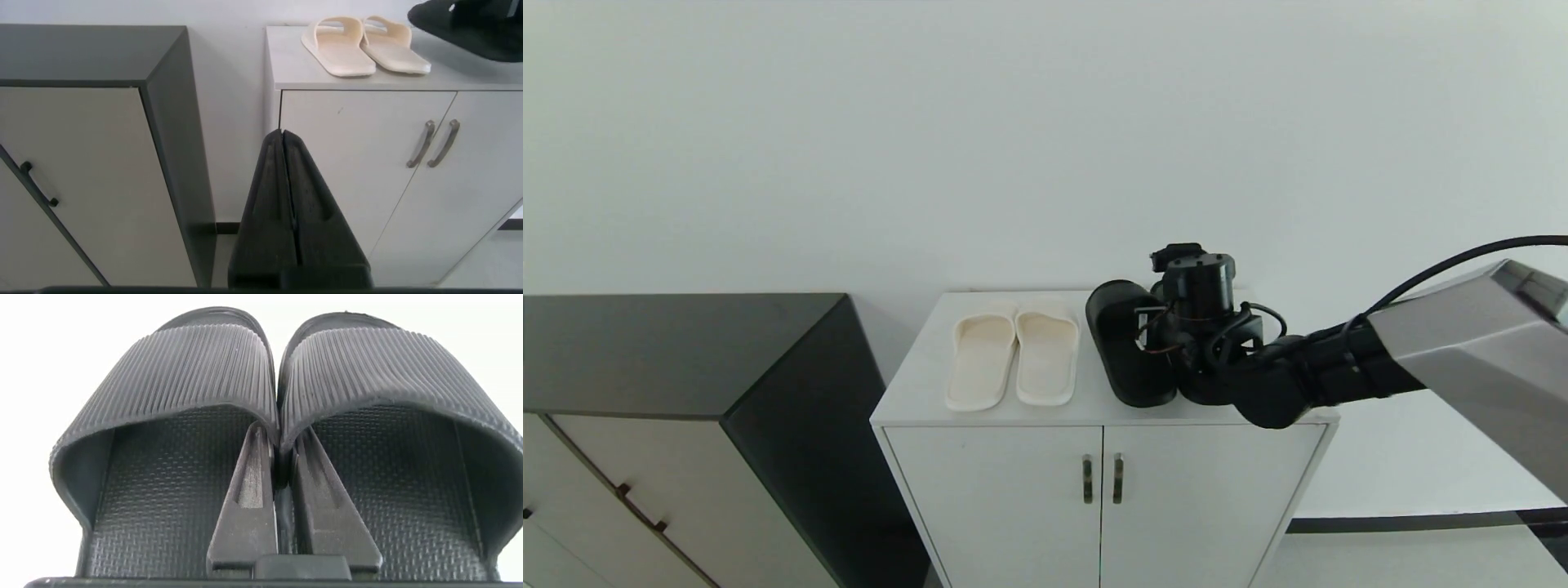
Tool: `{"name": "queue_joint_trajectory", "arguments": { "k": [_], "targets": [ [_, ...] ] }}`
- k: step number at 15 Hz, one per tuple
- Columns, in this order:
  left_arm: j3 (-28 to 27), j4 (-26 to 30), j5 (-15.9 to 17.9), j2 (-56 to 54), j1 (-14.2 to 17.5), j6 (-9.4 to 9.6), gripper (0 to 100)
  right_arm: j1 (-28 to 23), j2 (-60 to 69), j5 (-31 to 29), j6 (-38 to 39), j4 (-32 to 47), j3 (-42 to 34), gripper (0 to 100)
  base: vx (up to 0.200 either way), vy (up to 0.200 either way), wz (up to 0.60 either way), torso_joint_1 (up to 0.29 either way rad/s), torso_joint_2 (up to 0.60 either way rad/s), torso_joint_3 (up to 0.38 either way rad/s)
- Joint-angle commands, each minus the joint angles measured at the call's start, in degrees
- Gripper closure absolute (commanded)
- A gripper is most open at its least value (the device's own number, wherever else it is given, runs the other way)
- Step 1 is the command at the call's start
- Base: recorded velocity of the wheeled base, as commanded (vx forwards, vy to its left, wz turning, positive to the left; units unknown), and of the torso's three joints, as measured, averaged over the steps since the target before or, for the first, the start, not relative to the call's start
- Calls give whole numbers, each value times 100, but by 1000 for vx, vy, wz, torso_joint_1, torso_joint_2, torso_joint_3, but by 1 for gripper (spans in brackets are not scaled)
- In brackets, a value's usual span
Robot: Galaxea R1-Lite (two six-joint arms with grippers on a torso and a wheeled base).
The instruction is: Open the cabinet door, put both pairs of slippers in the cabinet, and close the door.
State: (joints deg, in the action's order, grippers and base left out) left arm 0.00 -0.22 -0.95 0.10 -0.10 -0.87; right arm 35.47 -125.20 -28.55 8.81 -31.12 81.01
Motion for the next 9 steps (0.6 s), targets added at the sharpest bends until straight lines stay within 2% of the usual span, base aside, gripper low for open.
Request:
{"name": "queue_joint_trajectory", "arguments": {
  "k": [1, 2, 3, 5, 9],
  "targets": [
    [0, -4, -2, -1, 1, -1, 100, 82, 1199, 508, -38, -17, -955, 100, 0, 0, 0, 0, 0, 0],
    [0, -4, -2, -1, 1, -1, 100, 82, 1481, 834, -38, -17, -1307, 100, 0, 0, 0, 0, 0, 0],
    [0, -4, -2, -1, 1, -1, 100, 82, 2052, 1528, -38, -34, -1940, 100, 0, 0, 0, 0, 0, 0],
    [0, -4, -2, -1, 1, -1, 100, 82, 2852, 2293, -29, -43, -2757, 100, 0, 0, 0, 0, 0, 0],
    [0, -4, 7, -1, 1, 7, 100, 285, 4021, 2996, -55, -25, -3979, 100, 0, 0, 0, 0, 0, 0]
  ]
}}
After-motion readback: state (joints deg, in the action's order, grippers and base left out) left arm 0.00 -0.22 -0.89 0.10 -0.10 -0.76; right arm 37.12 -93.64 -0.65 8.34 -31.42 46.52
